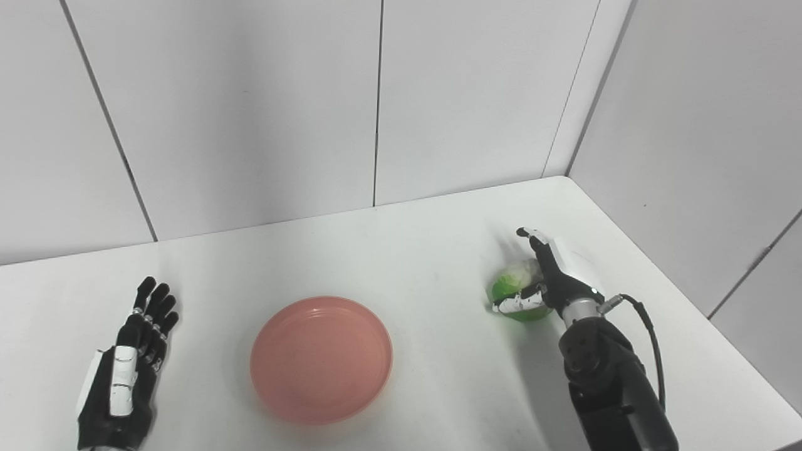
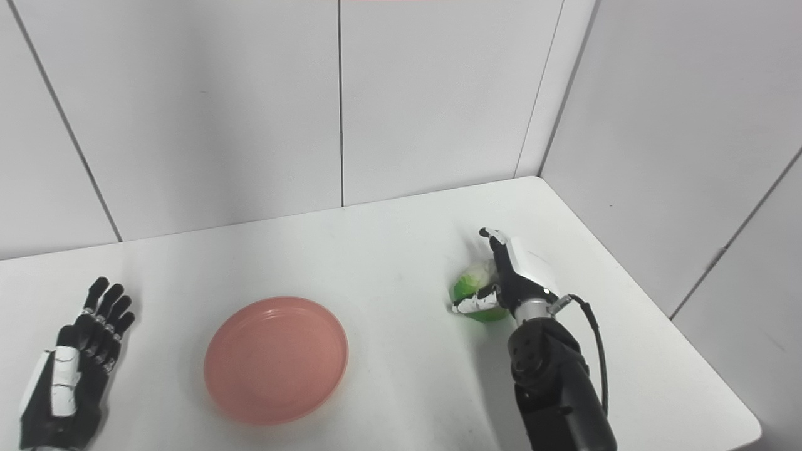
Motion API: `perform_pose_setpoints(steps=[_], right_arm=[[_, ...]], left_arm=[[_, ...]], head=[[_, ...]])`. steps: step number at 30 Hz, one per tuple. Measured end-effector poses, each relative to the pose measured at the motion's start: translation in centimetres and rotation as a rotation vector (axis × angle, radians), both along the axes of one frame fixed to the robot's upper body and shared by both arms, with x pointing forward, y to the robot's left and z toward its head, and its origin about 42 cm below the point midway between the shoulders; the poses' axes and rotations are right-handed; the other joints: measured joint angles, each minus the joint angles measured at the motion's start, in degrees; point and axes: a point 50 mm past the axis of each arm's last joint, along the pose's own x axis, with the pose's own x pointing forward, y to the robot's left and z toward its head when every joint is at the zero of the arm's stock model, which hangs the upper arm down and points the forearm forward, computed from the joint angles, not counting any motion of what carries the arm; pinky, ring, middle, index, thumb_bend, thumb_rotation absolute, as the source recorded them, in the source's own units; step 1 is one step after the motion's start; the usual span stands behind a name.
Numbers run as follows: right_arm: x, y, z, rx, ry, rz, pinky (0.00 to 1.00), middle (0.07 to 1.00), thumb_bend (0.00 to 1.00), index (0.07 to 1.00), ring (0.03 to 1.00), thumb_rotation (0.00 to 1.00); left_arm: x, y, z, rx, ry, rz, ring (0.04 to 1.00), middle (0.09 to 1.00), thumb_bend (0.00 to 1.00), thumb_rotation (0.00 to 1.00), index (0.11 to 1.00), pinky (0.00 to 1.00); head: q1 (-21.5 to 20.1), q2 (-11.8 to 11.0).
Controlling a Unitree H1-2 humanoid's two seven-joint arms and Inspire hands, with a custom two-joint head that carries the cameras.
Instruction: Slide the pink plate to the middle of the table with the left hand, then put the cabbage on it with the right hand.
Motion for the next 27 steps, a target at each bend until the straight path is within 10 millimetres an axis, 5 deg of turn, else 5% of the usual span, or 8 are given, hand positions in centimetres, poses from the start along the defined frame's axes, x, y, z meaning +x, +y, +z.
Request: perform_pose_setpoints(steps=[5, 6, 7, 9, 15, 27], right_arm=[[0.2, -0.15, 0.38, 0.001, -0.008, -0.018, 0.37, 0.779, 0.8, 0.76, 0.479, 0.0], [0.2, -0.17, 0.37, 0.001, -0.008, -0.021, 0.37, 0.755, 0.78, 0.745, 0.472, 0.0], [0.2, -0.13, 0.37, -0.001, -0.009, -0.023, 0.38, 0.734, 0.61, 0.732, 0.463, 0.0], [0.29, -0.06, 0.49, -0.007, -0.017, -0.028, 0.41, 0.686, 0.54, 0.689, 0.46, 0.0], [0.64, 0.02, 0.85, -0.014, -0.071, -0.065, 0.41, 0.545, 0.52, 0.498, 0.436, 0.0], [0.61, 0.3, 0.7, 0.04, -0.177, -0.104, 0.45, 0.524, 0.52, 0.467, 0.462, 0.0]], left_arm=[[-0.01, -0.01, 0.0, 0.001, 0.0, -0.001, 0.993, 1.0, 0.73, 0.95, 1.0, 1.0], [-0.01, -0.03, 0.0, 0.001, 0.0, -0.001, 0.993, 1.0, 0.73, 0.95, 1.0, 1.0], [-0.01, -0.03, 0.0, 0.001, 0.0, -0.002, 0.993, 1.0, 0.73, 0.95, 1.0, 1.0], [-0.01, -0.03, 0.01, 0.002, -0.001, -0.002, 0.992, 1.0, 0.73, 0.95, 1.0, 1.0], [-0.04, -0.08, 0.06, 0.002, -0.002, -0.004, 0.993, 1.0, 0.72, 0.95, 1.0, 1.0], [-0.17, -0.24, 0.06, 0.006, -0.003, -0.01, 0.992, 1.0, 0.71, 0.96, 1.0, 1.0]], head=[[0.0, 0.0], [0.0, 0.0], [0.1, 0.2], [0.2, 0.3], [0.2, 0.3], [0.7, 0.4]])
